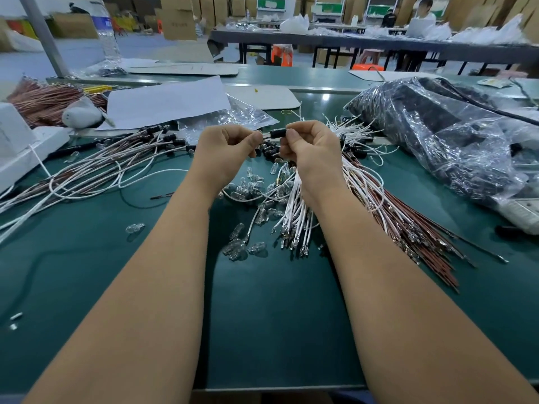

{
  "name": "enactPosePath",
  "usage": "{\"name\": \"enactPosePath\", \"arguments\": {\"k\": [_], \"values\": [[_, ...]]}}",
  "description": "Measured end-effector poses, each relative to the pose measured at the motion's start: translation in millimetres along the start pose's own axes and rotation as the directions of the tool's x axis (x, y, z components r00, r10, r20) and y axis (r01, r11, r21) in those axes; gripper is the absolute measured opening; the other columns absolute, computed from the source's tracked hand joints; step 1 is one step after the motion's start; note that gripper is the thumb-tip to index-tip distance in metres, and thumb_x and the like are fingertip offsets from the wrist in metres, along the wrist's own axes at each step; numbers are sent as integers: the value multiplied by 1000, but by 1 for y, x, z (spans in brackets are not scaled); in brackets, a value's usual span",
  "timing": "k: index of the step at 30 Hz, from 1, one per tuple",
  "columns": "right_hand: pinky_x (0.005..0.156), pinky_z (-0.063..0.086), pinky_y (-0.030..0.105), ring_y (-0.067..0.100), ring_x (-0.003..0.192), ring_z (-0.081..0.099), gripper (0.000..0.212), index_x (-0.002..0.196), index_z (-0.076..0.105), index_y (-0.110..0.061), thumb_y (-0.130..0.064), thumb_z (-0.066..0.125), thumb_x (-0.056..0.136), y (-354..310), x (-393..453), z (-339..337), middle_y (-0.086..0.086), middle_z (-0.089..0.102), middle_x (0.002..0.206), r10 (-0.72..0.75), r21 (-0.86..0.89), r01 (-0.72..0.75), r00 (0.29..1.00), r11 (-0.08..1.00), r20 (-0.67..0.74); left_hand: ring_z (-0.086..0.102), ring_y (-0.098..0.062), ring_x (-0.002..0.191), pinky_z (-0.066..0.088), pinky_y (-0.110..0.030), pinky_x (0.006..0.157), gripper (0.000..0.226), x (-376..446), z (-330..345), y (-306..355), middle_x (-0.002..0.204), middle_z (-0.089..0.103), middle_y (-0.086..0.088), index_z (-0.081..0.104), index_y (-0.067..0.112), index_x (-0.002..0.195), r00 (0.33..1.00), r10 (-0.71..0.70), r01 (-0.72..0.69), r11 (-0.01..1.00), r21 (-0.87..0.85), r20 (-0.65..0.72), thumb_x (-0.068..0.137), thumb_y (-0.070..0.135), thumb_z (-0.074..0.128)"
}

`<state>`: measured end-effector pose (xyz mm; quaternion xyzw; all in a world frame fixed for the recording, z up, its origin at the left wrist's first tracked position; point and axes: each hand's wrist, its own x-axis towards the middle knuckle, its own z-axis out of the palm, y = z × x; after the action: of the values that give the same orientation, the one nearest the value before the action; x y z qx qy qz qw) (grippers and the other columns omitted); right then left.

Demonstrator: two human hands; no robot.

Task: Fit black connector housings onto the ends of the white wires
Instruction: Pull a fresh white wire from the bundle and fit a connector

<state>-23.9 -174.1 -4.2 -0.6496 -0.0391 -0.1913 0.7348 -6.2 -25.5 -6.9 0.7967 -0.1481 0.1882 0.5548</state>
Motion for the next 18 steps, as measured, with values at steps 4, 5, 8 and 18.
{"name": "enactPosePath", "arguments": {"k": [4, 5, 8, 18], "values": [[70, 56, 25, 10, 66, 61, 10, 96, 60, -7, 1, 53, 95, 1, 6, -11, 7, 64, 81, 14, 46, -10, 994, 999, -106, 42, 1, 45, 33, -9, 49, 12, 1, -9, -4, 64, 62, 6, 72, 7, 90, 997, 62, -70, 980, 186, 51, 93, 10, 61], [71, 56, 25, 10, 67, 62, 10, 99, 60, -5, 0, 52, 95, 2, 6, -13, 7, 64, 82, 23, 63, -15, 992, 998, -125, 41, -1, 45, 35, -15, 50, 14, 1, -11, -6, 63, 61, 4, 71, 10, 89, 996, 55, -72, 964, 256, 73, 93, 9, 59], [71, 55, 24, 11, 69, 62, 10, 98, 61, -6, 0, 53, 95, 1, 6, -13, 7, 64, 84, 28, 56, -22, 993, 998, -118, 52, -20, 59, 44, -34, 60, 16, 1, -19, -12, 75, 68, -12, 72, 8, 91, 997, 49, -68, 900, 430, 56, 94, 11, 56], [73, 56, 43, 23, 72, 65, 19, 92, 59, -20, -5, 47, 96, 4, 3, -7, 1, 65, 75, -171, -489, 134, 985, 862, -32, 41, -28, 109, 23, -39, 90, 23, -1, -53, -18, 106, 70, 2, 74, 23, 104, 724, 191, 380, 691, 614, -663, 96, 21, 52]]}}
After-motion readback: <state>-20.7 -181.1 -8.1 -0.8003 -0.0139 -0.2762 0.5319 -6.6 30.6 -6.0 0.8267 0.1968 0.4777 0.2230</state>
